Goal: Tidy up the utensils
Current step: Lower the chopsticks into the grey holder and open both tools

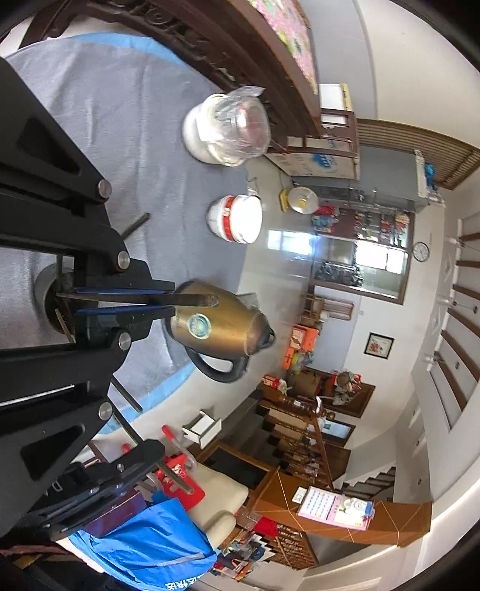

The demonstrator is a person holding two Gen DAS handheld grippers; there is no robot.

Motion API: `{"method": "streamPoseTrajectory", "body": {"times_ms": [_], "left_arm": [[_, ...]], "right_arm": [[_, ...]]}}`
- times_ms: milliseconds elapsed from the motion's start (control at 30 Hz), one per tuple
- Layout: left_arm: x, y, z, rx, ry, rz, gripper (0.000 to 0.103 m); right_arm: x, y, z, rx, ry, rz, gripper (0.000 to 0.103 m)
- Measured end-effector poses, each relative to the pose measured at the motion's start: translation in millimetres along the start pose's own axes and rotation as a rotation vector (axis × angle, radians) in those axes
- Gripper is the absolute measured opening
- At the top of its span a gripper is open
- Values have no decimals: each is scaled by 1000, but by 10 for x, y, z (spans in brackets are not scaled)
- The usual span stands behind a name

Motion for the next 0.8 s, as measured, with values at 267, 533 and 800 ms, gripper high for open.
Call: {"method": "streamPoseTrajectory", "body": {"times_ms": [267,533,800], "left_arm": [[-54,-201,-83,-64,1,-10,6],[-81,-374,-44,-99,2,-57,11],[-152,-492,221,-56,45,-112,46]], "right_arm": [[23,-162,-88,-55,-10,15,7],[115,-272,-105,-138,10,-48,8],[256,-370,-55,-197,71,-163,10]]}}
Point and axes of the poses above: each gripper's, at about its wrist camera, not at the fingertips, and z roughly against the way its jaws point, x to its right, y to its top, the point moved 4 cm from there along -z, roughly the way its jaws point, and after that the axes turned 5 degrees about -z, right-handed, at the moved point
